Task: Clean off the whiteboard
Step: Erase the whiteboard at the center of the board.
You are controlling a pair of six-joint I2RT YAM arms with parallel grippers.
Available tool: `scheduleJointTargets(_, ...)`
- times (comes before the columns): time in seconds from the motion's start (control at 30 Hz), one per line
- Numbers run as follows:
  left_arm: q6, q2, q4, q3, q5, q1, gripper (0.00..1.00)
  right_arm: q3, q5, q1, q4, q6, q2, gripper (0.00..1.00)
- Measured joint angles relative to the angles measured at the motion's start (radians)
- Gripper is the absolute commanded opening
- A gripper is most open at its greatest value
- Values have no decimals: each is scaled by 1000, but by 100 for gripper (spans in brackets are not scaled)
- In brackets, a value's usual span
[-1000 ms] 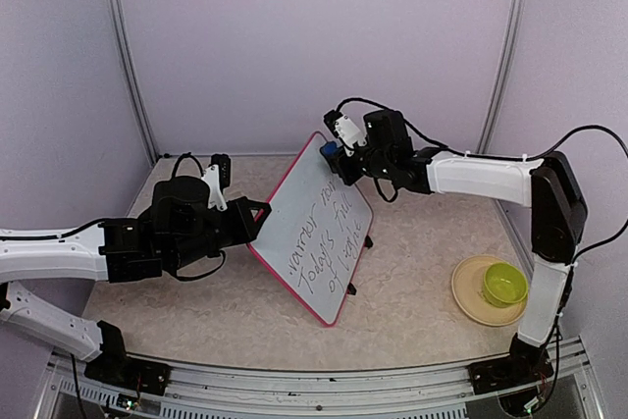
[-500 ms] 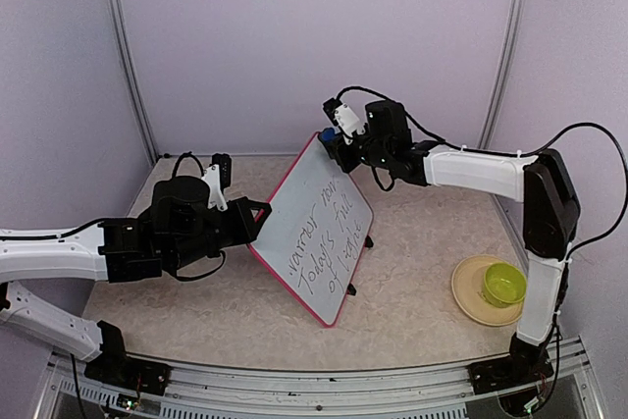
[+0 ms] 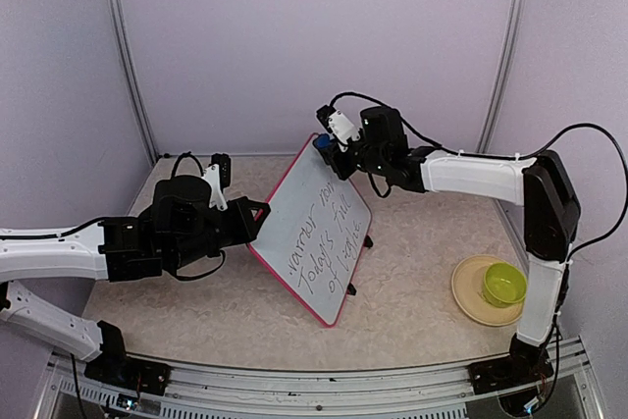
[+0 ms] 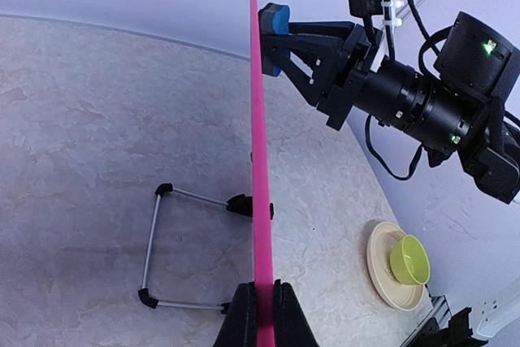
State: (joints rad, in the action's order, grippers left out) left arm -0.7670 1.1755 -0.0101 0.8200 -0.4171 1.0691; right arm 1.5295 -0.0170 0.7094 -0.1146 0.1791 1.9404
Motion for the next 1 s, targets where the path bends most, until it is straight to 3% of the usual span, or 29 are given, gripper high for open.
scheduleJointTargets(1.0,-3,0,5,0,-7,0,0,-175,-113,208,-37,12,-143,0)
